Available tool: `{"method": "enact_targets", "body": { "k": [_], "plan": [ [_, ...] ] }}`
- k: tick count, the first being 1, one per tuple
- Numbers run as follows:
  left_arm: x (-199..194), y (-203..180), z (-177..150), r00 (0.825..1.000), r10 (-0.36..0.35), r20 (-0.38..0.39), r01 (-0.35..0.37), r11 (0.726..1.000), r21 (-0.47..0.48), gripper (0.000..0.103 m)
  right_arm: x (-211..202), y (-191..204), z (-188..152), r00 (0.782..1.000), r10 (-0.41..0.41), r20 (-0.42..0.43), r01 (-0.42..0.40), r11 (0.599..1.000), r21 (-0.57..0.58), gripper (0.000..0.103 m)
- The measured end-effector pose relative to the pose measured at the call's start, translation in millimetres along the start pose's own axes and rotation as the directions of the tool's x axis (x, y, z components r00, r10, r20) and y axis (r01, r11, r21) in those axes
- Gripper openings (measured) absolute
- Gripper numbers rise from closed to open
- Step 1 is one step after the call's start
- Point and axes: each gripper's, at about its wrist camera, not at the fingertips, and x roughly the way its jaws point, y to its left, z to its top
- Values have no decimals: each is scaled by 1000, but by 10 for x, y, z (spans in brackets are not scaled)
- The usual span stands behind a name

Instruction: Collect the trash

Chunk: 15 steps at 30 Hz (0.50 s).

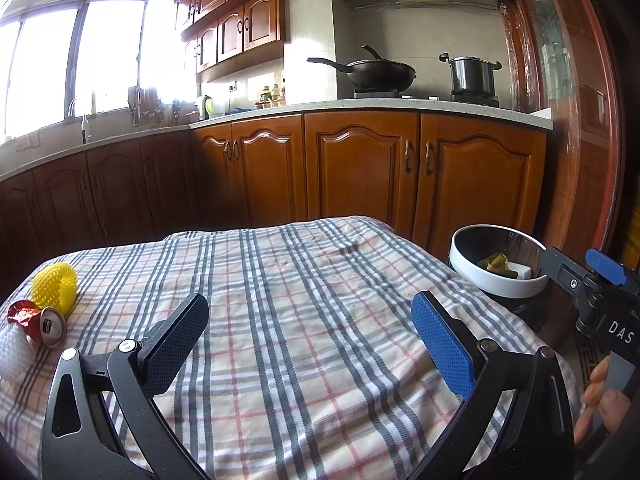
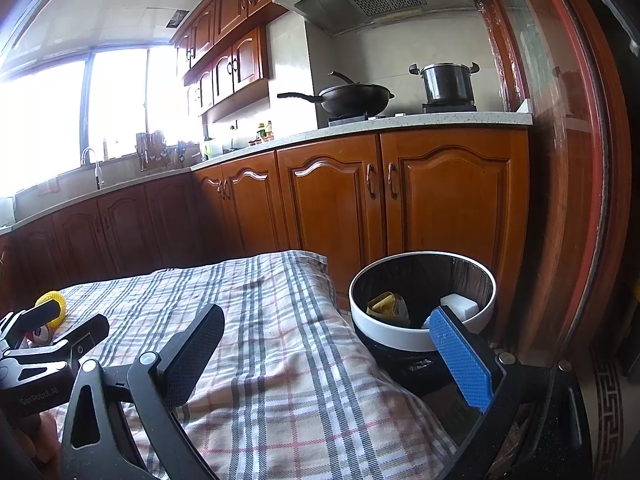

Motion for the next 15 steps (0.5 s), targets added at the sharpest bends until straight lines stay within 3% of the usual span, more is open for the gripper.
{"method": "enact_targets", "body": {
  "k": [15],
  "plan": [
    [3, 6, -9, 1000, -4, -6, 4, 1000, 5, 103, -13, 27, 16, 1000, 5, -1, -5, 1000, -1, 103]
  ]
}}
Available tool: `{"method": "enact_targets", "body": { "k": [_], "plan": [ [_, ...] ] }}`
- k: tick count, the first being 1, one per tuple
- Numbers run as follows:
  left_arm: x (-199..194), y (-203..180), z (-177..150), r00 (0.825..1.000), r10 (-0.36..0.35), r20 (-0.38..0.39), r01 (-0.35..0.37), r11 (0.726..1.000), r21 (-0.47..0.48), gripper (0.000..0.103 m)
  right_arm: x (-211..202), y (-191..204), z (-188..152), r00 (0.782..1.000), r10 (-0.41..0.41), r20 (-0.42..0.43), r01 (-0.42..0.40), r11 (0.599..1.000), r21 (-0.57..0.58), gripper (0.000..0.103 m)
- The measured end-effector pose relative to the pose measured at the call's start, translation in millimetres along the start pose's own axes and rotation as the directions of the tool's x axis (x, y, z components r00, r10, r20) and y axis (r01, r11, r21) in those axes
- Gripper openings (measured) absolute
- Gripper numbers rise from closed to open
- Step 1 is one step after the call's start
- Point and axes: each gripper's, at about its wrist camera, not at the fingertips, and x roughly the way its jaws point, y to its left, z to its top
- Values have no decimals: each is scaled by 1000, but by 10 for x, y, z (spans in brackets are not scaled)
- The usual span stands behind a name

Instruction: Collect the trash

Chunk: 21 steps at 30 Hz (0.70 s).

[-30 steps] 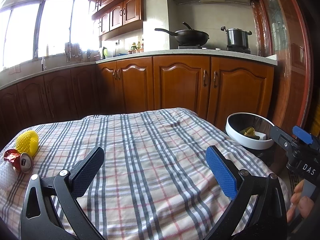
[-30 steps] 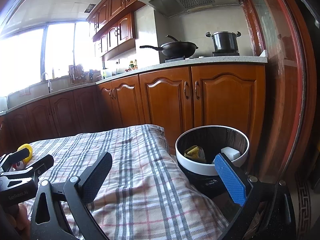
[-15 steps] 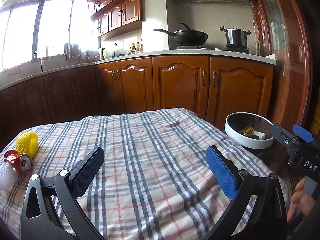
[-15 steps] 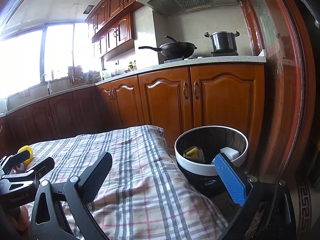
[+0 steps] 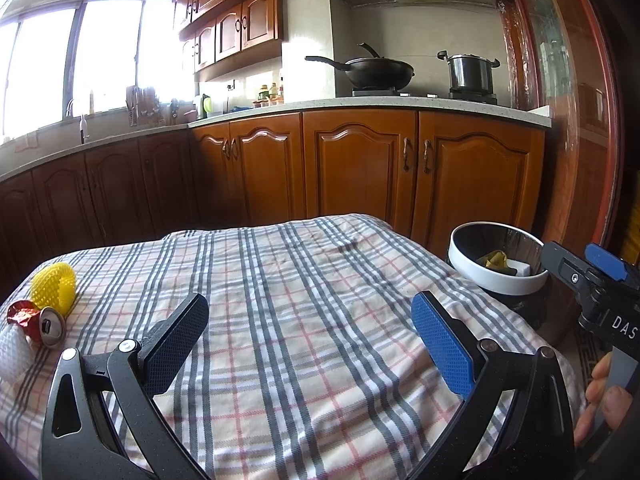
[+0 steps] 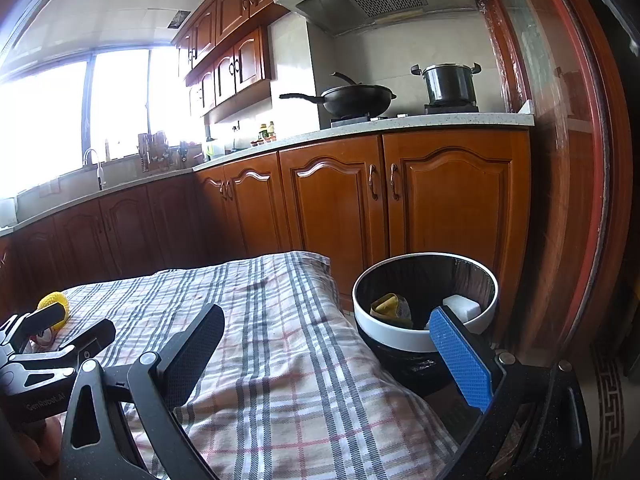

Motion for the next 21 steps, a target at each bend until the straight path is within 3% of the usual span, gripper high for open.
{"method": "enact_targets", "body": {
  "k": [21],
  "plan": [
    [-6, -2, -3, 1000, -3, -4, 3, 1000, 4, 103, 6, 13, 3, 1000, 3, 0, -3, 1000, 1, 103]
  ]
}}
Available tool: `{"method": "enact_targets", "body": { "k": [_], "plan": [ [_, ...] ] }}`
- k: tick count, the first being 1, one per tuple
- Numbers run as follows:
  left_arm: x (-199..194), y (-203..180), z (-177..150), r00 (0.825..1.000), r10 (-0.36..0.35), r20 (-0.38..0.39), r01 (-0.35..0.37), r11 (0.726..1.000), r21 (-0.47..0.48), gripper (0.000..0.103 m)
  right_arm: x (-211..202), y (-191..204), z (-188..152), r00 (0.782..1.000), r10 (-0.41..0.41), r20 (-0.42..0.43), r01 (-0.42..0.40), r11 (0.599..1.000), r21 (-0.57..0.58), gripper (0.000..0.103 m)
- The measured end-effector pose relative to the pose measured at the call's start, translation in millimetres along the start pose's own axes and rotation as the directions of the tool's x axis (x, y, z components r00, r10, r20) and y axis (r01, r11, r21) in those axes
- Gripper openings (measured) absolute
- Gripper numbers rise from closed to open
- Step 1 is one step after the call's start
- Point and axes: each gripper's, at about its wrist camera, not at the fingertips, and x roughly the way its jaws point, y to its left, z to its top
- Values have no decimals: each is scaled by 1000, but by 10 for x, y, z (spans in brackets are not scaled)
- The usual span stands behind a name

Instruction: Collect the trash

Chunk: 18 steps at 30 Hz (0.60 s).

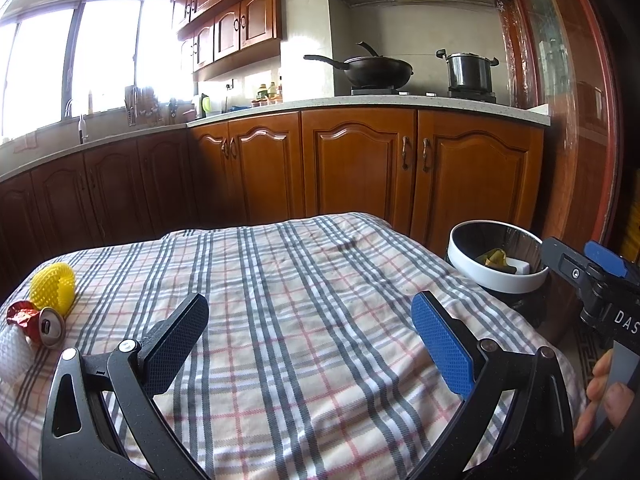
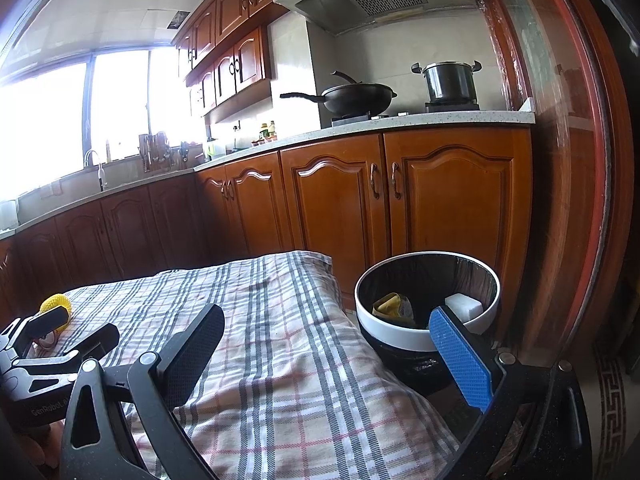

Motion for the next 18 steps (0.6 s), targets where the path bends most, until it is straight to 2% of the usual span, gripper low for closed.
{"method": "enact_targets", "body": {
  "k": [18],
  "plan": [
    [13, 41, 30, 1000, -13, -13, 13, 1000, 7, 103, 28, 67, -8, 1000, 6, -21, -6, 1000, 6, 103]
  ]
}}
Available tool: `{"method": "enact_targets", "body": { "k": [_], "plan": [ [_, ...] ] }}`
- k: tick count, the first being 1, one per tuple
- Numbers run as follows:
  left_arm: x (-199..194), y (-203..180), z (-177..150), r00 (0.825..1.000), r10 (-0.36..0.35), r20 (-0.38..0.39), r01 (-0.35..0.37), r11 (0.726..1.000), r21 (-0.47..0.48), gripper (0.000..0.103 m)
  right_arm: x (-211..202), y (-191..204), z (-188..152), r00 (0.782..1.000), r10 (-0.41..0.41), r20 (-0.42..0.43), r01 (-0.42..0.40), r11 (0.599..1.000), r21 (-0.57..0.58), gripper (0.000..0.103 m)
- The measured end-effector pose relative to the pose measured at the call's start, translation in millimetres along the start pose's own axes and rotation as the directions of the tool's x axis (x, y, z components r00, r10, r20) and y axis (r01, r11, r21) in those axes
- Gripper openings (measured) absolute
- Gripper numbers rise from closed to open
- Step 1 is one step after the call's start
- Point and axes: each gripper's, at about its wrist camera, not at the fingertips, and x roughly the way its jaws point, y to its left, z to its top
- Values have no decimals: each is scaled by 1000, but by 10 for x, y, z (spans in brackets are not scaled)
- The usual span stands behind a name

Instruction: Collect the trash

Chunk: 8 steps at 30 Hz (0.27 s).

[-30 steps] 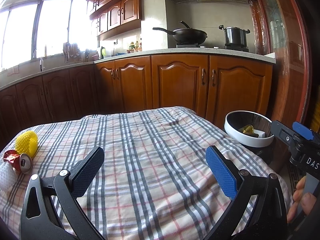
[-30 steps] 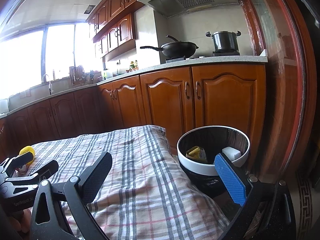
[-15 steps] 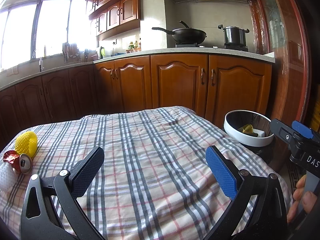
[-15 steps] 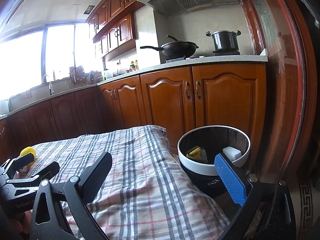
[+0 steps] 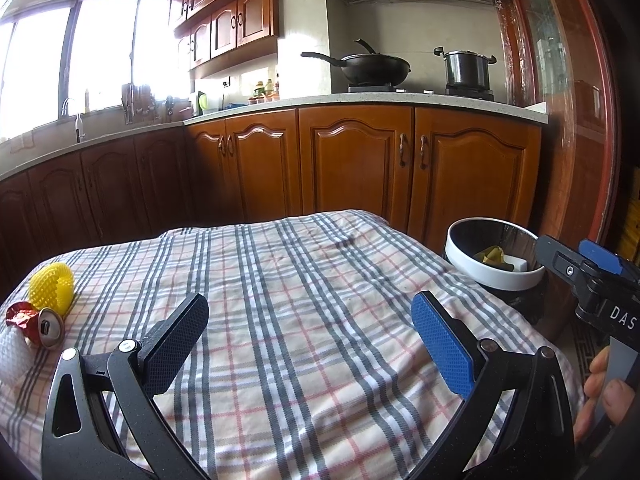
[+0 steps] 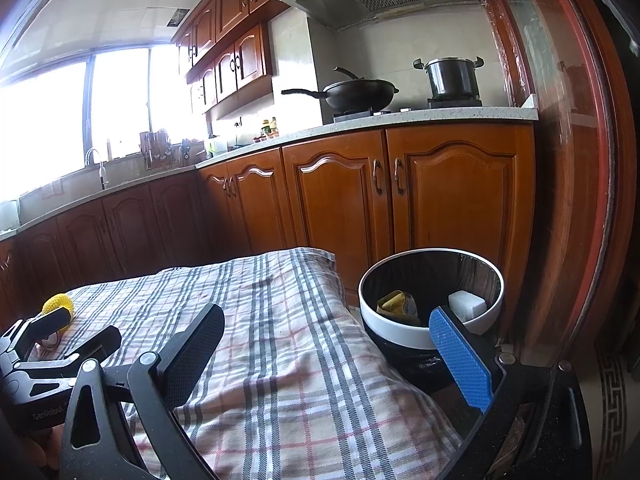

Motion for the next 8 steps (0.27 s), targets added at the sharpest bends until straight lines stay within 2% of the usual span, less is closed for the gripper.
{"method": "enact_targets", "body": {
  "k": [8],
  "plan": [
    [51, 64, 7, 1000, 0, -21, -1, 1000, -16, 103, 82, 17, 2, 999, 7, -44, -6, 1000, 9, 103]
  ]
}}
